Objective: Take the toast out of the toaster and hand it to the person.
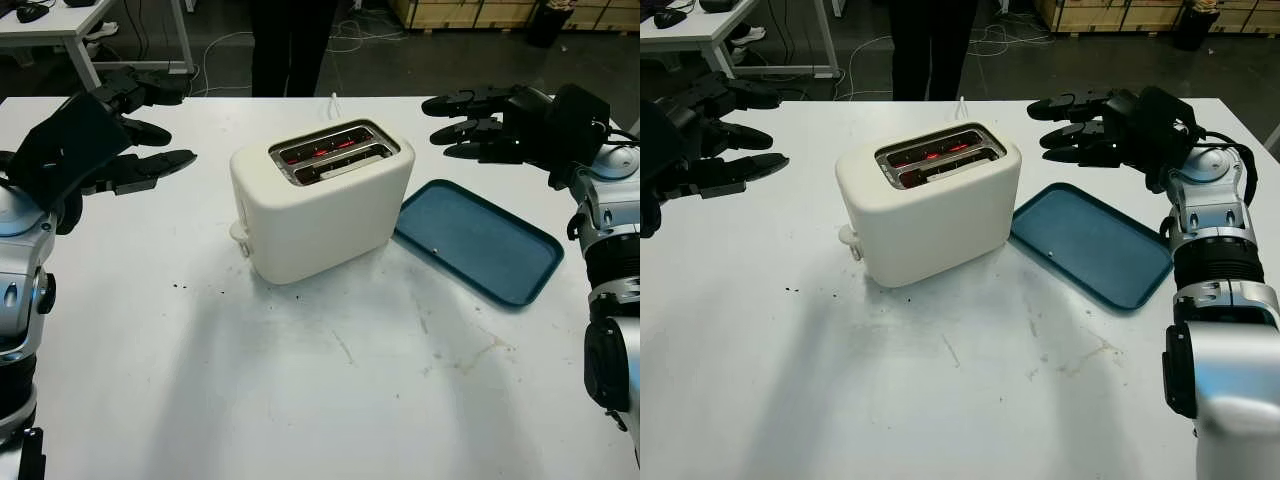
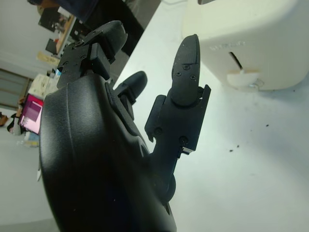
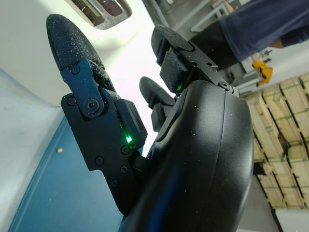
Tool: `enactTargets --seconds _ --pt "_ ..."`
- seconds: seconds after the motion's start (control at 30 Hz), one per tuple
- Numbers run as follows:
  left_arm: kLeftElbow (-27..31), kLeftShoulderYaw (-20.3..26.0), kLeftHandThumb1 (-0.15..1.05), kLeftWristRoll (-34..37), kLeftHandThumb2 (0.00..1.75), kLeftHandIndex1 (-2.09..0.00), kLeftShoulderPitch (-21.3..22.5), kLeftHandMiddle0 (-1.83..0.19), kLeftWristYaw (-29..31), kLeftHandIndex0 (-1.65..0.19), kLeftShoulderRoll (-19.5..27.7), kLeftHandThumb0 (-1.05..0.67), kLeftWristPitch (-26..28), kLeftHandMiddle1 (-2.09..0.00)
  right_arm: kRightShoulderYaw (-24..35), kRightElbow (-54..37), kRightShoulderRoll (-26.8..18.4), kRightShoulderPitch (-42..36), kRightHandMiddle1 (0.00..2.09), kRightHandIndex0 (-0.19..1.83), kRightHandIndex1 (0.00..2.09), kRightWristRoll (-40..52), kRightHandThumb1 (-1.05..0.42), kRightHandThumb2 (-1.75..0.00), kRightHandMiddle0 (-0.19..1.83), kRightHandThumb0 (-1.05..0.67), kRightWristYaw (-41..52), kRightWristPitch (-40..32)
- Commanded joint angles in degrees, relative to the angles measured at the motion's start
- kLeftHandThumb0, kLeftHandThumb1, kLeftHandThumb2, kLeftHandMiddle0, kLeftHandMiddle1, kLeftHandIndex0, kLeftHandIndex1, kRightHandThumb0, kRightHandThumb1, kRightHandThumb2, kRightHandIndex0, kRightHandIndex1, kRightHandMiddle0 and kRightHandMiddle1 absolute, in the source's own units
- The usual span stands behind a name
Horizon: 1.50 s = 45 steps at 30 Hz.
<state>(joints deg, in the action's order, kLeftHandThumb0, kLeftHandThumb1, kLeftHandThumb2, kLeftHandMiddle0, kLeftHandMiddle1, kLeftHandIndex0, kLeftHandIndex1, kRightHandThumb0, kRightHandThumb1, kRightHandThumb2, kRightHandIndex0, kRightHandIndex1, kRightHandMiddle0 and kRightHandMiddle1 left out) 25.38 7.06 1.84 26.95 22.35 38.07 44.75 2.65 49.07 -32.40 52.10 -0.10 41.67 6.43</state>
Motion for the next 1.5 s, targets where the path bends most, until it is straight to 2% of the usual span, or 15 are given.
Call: enactTargets --seconds 0.0,1.47 --pt "0.20 -0.04 0.82 0.03 0.29 -0.82 0.69 0.00 0.03 0.00 0.18 -0.32 -0.57 -1.06 -0.16 -0.35 0.38 0.40 0.01 0.35 0.63 0.24 -0.79 0.00 0.61 -0.86 -0.35 0.62" --pt "-0.38 -0.66 0.79 -0.23 0.31 -0.87 1.10 0.00 -0.03 0.00 0.36 -0.34 -0.92 -1.12 -1.01 0.07 0.10 0.98 0.01 0.36 0.64 -0.59 -0.81 0.00 0.63 -0.87 -0.81 1.27"
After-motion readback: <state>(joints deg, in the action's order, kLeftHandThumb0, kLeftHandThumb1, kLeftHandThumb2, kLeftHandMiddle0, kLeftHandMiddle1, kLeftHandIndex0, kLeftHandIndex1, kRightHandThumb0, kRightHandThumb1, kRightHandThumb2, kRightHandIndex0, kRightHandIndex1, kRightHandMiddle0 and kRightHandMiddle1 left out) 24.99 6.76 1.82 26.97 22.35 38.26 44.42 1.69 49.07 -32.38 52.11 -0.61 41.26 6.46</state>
